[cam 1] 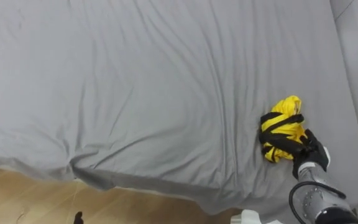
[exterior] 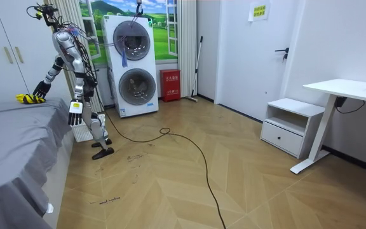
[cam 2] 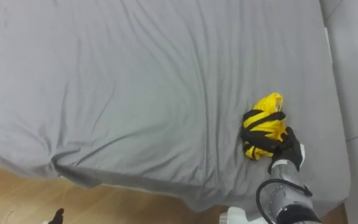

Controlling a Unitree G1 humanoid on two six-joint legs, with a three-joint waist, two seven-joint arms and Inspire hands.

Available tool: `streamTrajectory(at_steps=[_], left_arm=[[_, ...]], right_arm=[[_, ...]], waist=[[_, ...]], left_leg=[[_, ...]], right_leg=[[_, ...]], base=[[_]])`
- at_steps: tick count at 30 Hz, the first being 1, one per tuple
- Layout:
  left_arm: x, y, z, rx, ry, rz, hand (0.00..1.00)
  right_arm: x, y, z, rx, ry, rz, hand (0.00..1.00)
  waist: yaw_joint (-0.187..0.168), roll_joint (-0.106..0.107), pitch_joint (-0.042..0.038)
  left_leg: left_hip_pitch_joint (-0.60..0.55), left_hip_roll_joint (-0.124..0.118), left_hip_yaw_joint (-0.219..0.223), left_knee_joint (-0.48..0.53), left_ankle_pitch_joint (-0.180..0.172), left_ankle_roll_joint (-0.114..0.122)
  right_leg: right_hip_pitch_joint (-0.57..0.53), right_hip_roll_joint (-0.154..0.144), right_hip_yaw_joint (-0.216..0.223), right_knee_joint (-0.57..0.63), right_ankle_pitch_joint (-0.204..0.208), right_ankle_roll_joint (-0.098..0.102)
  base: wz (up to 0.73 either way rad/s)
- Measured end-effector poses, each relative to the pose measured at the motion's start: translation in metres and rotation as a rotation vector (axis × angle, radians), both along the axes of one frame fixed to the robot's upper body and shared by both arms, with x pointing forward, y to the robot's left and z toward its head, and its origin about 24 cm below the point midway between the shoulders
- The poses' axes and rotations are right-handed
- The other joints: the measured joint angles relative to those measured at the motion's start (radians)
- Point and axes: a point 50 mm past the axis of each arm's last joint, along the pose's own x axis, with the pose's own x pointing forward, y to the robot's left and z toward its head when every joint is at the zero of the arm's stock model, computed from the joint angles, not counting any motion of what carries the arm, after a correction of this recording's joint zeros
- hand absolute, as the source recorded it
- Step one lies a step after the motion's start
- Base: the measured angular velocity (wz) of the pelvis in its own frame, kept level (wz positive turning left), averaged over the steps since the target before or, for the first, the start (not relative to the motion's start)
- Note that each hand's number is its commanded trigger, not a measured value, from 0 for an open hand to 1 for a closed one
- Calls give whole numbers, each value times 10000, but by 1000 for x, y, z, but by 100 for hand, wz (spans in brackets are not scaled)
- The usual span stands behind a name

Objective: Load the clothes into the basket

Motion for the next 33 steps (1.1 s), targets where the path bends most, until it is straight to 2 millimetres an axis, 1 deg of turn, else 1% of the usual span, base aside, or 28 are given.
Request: streamTrajectory(at_steps=[3,7,8,9,10,11,14,19,22,24,28,33], left_arm=[[3,0,0,-68,-24,-45,0],[6,0,0,-58,-4,-64,0],[7,0,0,-66,1,-93,0],[9,0,0,-103,41,-144,0],[10,0,0,-130,40,-174,0],[12,-1,1,-153,5,-213,0],[14,-1,1,-175,-17,-200,0],[15,0,1,-147,35,-209,0],[16,0,0,-130,116,-209,0],[20,-1,1,-144,46,-281,0],[20,-1,1,-149,40,-313,0],[21,-1,2,-154,8,-311,0]], right_arm=[[4,-6,4,-100,-5,57,0],[6,-7,6,-182,-86,300,0],[6,-6,6,-352,-26,478,0],[6,-6,6,-484,30,625,53],[6,-6,6,-583,74,753,98],[7,-5,7,-721,115,967,100],[3,-8,3,-887,431,1109,100],[-1,-22,4,-1225,983,1006,100],[-6,-24,0,-1192,1333,1032,100],[-8,-24,-2,-1113,1489,1040,100],[-13,-24,-6,-981,1762,1040,100],[-15,-23,-8,-763,1833,1249,100]], waist=[[31,2,37],[63,-28,71],[125,-24,77],[208,-23,78],[241,-23,78],[303,-24,77],[523,-22,80],[605,-16,103],[644,-10,138],[714,-6,211],[773,-14,217],[727,-16,214]], left_leg=[[-102,-7,-21,0,7,1],[-144,-12,-62,-16,11,0],[-159,-16,-58,-15,11,0],[-183,-20,-84,-15,11,0],[-208,-21,-93,-13,11,0],[-293,-20,-78,-4,16,5],[-370,-19,-18,-7,20,8],[-450,-22,-5,-13,33,13],[-446,-13,-9,-26,34,11],[-461,-13,-4,-27,36,7],[-478,-23,-31,-38,36,7],[-505,-28,-92,-38,37,7]], right_leg=[[-88,-1,-16,1,0,1],[-116,-3,-25,3,1,1],[-132,-5,-22,4,1,1],[-157,-6,-22,4,1,1],[-181,-7,-25,7,1,1],[-277,-7,-23,28,2,3],[-385,-18,-21,30,3,5],[-454,-20,-30,20,5,7],[-450,-9,-44,13,5,7],[-462,-9,-50,7,5,7],[-467,-21,-108,6,4,7],[-470,-20,-184,5,5,7]], base=[[3],[2],[0],[0],[0],[0],[-3],[0],[0],[0],[2],[2]])
